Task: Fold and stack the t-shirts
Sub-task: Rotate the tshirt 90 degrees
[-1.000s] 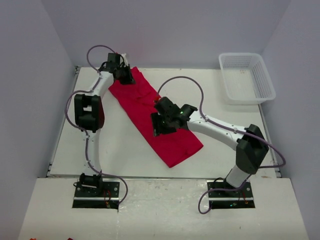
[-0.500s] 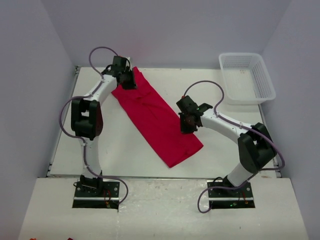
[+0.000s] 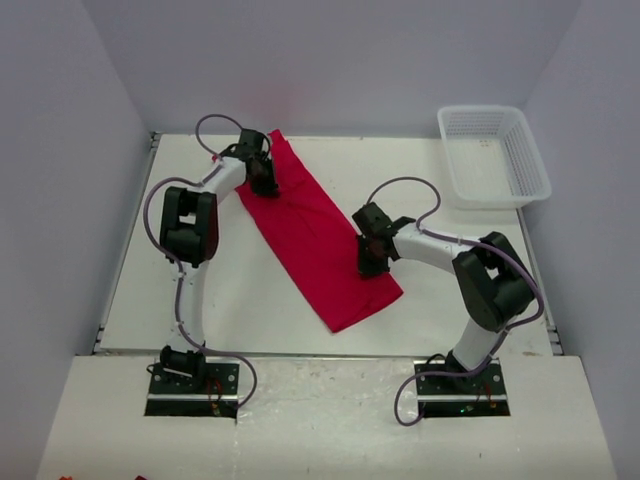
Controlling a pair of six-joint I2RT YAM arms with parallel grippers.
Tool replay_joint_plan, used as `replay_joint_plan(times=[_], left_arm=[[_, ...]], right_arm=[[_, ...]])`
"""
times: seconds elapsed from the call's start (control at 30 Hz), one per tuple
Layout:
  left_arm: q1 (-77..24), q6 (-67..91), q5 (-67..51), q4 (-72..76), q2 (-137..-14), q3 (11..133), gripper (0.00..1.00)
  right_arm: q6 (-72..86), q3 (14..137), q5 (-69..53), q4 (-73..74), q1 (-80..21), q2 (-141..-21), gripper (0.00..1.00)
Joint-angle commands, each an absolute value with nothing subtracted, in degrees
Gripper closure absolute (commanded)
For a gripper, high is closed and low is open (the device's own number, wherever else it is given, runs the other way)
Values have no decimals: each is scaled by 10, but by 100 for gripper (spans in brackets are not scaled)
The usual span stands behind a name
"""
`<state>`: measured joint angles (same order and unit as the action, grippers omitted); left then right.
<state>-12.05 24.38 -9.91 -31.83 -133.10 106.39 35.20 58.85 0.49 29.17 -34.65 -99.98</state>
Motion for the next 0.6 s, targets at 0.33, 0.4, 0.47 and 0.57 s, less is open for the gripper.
replay_joint_plan(times=[0.33, 0.4, 0.47, 0.57], left_arm=[[-148, 224, -183, -308, -1490, 1240, 100], [-155, 225, -186, -311, -1504, 1258, 100], [-164, 225, -194, -310, -1507, 1263, 100], [-177, 224, -194, -309, -1513, 1261, 100]], right_arm=[[439, 516, -30, 252, -442, -1030, 100], [456, 519, -36, 246, -462, -1041, 100], [467, 521, -58, 238, -476, -1056, 100], [477, 527, -67, 232, -491, -1065, 100]])
